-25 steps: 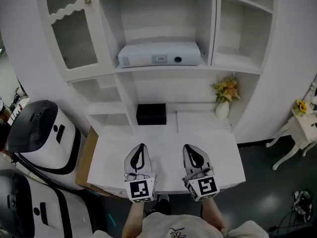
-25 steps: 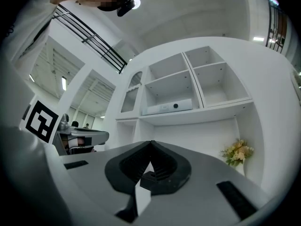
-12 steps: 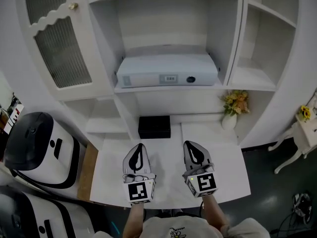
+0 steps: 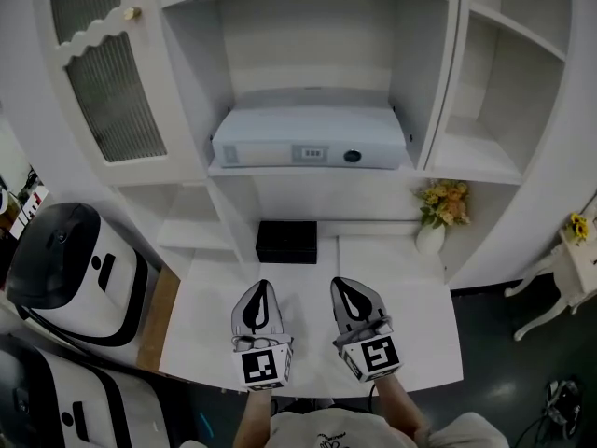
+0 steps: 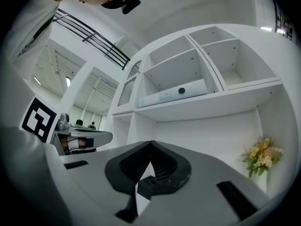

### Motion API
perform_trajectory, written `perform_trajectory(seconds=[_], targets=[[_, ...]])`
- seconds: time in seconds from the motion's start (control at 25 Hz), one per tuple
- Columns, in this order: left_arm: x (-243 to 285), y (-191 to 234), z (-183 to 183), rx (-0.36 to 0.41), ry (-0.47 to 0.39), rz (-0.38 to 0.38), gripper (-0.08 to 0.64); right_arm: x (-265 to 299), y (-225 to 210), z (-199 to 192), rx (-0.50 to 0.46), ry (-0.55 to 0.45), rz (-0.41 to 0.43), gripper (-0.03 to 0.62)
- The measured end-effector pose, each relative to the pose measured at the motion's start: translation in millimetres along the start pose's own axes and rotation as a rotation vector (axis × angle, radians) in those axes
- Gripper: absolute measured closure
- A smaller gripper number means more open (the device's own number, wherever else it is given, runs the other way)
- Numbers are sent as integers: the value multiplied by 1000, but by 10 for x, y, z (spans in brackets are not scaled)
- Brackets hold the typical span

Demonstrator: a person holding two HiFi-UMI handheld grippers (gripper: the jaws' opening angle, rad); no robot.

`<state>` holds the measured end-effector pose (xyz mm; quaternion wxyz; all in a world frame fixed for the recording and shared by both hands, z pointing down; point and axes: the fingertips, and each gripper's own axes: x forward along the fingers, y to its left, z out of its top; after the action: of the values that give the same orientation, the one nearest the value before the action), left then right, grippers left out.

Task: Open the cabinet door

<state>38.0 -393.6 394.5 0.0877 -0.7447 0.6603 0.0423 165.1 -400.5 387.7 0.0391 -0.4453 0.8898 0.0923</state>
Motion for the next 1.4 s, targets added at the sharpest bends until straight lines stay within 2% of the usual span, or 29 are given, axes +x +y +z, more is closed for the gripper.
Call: perform_trajectory(seconds=[0.24, 0.36, 0.6, 0.76, 0.92, 1.16, 1.4], targets=[[-64, -102, 23, 24, 1, 3, 555, -123, 9, -71, 80, -4, 22, 592], [-29, -91, 47, 18, -3, -10, 555, -172, 12, -71, 65, -5, 1, 592], [63, -108, 124, 43, -37, -91, 555, -131, -119, -75, 59, -30, -66, 592], [35, 14, 194, 54, -55, -137, 555, -80, -10, -116, 20, -8, -88, 592], [79, 267, 234, 39, -66, -123, 555, 38, 130, -6, -43, -31, -100, 592], [26, 528, 552, 65, -139, -105, 555, 205, 288, 185, -75, -50, -99, 592], [2, 862, 771, 73, -138, -58, 555, 503, 590, 487, -85, -104, -25, 592]])
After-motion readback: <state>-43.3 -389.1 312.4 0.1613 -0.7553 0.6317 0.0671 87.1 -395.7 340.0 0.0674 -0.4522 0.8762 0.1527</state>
